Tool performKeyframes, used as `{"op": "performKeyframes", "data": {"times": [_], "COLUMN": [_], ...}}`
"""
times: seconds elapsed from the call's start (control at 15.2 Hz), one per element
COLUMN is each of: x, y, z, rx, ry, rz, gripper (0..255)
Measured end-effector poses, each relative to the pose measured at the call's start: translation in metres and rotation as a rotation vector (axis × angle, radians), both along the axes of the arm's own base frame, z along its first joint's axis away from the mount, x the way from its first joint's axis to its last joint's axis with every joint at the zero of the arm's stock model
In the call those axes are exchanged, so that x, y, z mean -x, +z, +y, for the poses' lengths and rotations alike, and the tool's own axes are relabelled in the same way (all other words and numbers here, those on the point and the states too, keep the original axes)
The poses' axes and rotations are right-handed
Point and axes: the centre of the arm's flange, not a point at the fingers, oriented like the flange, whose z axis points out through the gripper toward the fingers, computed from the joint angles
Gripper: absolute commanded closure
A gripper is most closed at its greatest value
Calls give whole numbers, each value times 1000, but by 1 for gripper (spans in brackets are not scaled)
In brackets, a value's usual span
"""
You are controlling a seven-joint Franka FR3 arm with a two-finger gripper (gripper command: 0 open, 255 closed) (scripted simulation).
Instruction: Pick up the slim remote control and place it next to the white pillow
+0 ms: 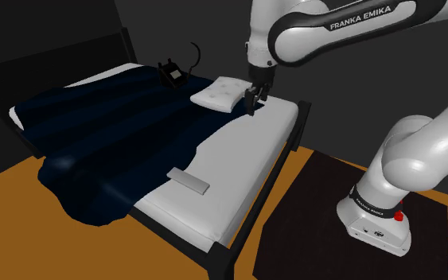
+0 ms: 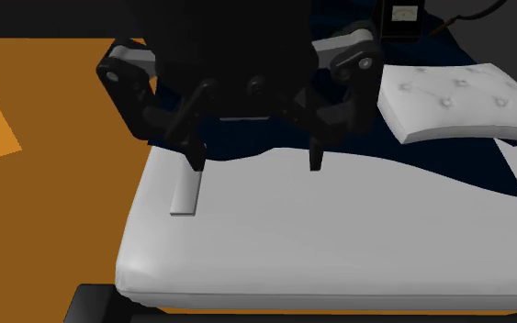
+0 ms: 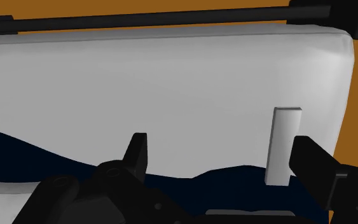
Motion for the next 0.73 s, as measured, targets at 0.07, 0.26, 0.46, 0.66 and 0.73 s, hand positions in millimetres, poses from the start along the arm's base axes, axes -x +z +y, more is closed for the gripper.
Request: {"op": "performKeyframes", "data": {"times": [0.07, 0.26, 0.46, 0.66, 0.73], "x": [-8, -27, -47, -68, -76], "y": [-7, -40, -68, -99, -108], "z": [6, 23, 39, 57, 62], "rx": [-3, -10, -17, -24, -27], "ry": [-3, -10, -17, -24, -26], "rz": [2, 10, 18, 25, 28], "gripper": [0, 0, 0, 0, 0]}}
